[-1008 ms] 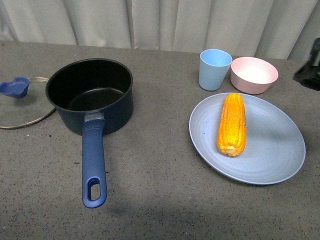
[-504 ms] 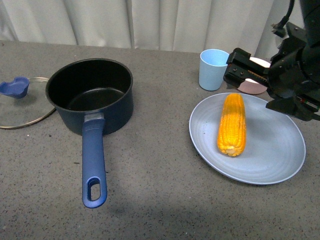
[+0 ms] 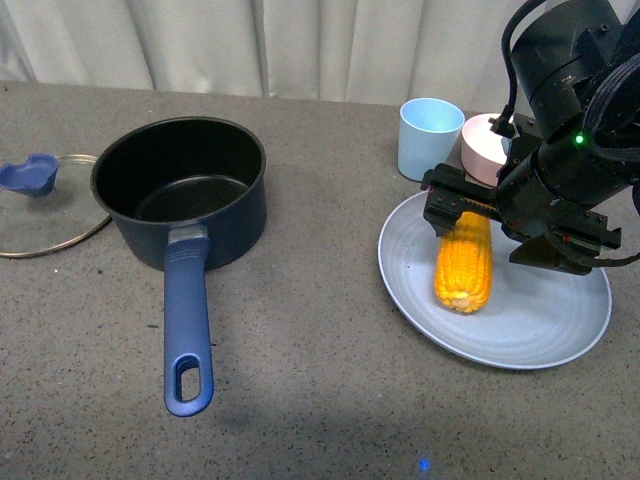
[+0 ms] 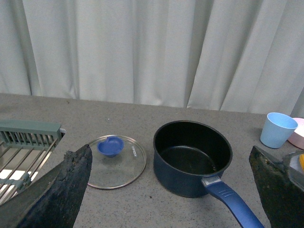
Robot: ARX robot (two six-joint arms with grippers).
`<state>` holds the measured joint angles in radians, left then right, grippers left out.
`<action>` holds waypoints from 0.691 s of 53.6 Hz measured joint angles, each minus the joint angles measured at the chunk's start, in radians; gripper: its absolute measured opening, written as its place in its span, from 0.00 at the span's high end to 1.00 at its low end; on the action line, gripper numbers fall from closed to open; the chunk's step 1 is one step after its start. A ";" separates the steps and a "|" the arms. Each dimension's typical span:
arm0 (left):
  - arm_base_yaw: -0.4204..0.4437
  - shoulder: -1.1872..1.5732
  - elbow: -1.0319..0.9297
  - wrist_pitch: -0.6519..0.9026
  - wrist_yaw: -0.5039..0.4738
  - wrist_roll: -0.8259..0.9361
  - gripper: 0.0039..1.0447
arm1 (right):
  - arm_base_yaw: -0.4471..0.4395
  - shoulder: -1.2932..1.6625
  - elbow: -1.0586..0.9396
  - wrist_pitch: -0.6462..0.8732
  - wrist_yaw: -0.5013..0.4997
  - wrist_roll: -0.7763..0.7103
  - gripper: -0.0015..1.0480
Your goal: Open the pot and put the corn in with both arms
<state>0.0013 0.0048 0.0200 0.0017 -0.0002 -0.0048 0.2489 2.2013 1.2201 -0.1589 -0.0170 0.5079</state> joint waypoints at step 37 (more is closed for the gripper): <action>0.000 0.000 0.000 0.000 0.000 0.000 0.06 | -0.023 -0.156 -0.032 0.117 -0.207 0.050 0.85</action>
<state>0.0013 0.0048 0.0200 0.0017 -0.0002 -0.0044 0.2264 2.0453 1.1885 -0.0414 -0.2241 0.5579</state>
